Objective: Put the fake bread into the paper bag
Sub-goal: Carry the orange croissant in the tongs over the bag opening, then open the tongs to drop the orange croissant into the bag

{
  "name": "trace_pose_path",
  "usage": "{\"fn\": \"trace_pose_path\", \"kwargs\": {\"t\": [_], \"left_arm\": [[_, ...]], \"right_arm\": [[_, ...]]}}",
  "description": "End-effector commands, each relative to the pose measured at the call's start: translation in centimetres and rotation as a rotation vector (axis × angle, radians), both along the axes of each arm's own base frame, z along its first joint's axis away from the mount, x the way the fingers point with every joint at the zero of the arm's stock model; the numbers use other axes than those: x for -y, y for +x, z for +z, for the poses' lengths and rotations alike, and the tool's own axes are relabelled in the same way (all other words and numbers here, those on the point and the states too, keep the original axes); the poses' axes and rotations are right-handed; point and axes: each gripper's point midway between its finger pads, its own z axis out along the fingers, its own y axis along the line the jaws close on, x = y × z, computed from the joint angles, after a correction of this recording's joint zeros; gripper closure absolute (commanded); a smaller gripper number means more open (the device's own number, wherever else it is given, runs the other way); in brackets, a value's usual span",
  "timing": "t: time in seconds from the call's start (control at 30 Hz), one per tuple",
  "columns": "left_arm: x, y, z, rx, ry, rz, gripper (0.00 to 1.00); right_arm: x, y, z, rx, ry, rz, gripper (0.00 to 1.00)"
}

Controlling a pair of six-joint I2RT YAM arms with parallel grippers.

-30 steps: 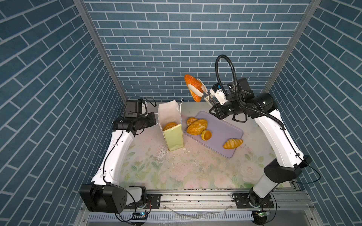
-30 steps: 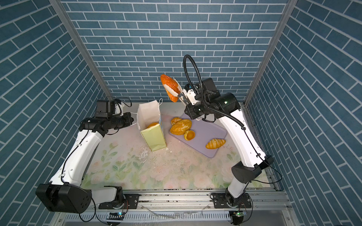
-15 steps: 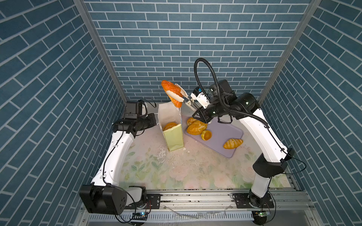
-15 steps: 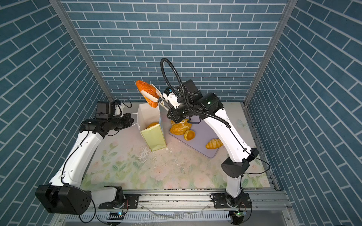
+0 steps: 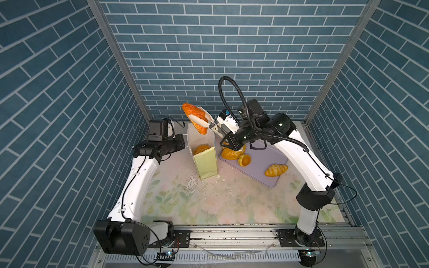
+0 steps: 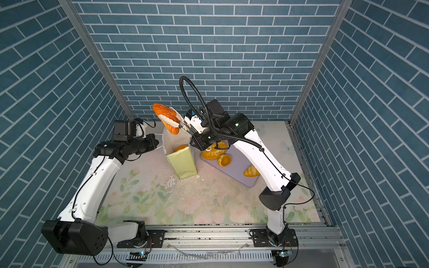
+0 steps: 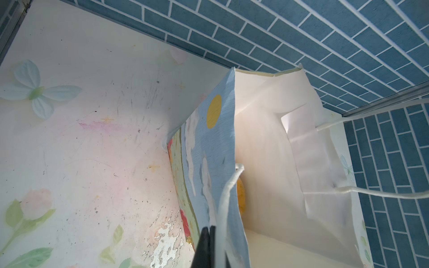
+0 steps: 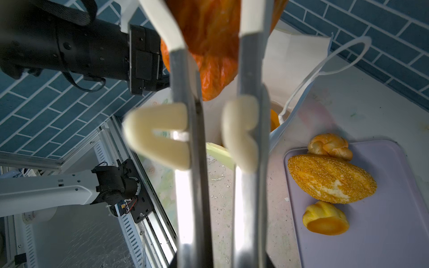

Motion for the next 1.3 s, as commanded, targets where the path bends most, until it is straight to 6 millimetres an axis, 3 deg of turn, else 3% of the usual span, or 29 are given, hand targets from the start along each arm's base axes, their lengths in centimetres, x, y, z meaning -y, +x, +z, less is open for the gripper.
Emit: {"fn": "trace_pose_path", "kwargs": {"t": [0.0, 0.23, 0.4, 0.5, 0.7, 0.83, 0.97, 1.07, 1.2, 1.27], "left_arm": [[0.0, -0.5, 0.4, 0.013, -0.001, -0.006, 0.96], [0.0, -0.5, 0.1, 0.008, -0.002, -0.006, 0.96], [0.0, -0.5, 0.1, 0.007, -0.001, -0.005, 0.95], [0.0, -0.5, 0.1, 0.008, 0.0, -0.004, 0.95], [0.1, -0.5, 0.1, 0.01, -0.005, -0.007, 0.95], [0.1, -0.4, 0.2, 0.012, -0.003, -0.008, 0.95], [0.1, -0.2, 0.3, 0.018, -0.003, -0.009, 0.95], [0.2, -0.2, 0.5, 0.024, -0.005, -0.011, 0.95], [0.2, -0.1, 0.9, 0.037, -0.004, -0.015, 0.95], [0.2, -0.1, 1.1, 0.047, -0.002, -0.016, 0.95]], "right_arm": [[-0.7, 0.6, -0.6, -0.012, 0.016, -0.029, 0.8], [-0.6, 0.8, -4.6, -0.064, -0.061, -0.052, 0.74], [0.0, 1.3, -4.9, -0.042, -0.087, -0.084, 0.6], [0.2, 1.4, -4.4, -0.033, -0.092, -0.088, 0.55], [0.3, 1.4, -2.5, 0.008, -0.063, -0.087, 0.53], [1.1, 1.5, 0.8, 0.085, -0.008, -0.107, 0.55], [3.4, 2.5, 3.5, 0.169, -0.003, -0.186, 0.55], [5.9, 3.4, 4.2, 0.176, -0.025, -0.268, 0.55], [10.3, 4.9, 4.1, 0.139, -0.046, -0.417, 0.55], [12.8, 5.5, 3.0, 0.105, -0.065, -0.495, 0.55]]}}
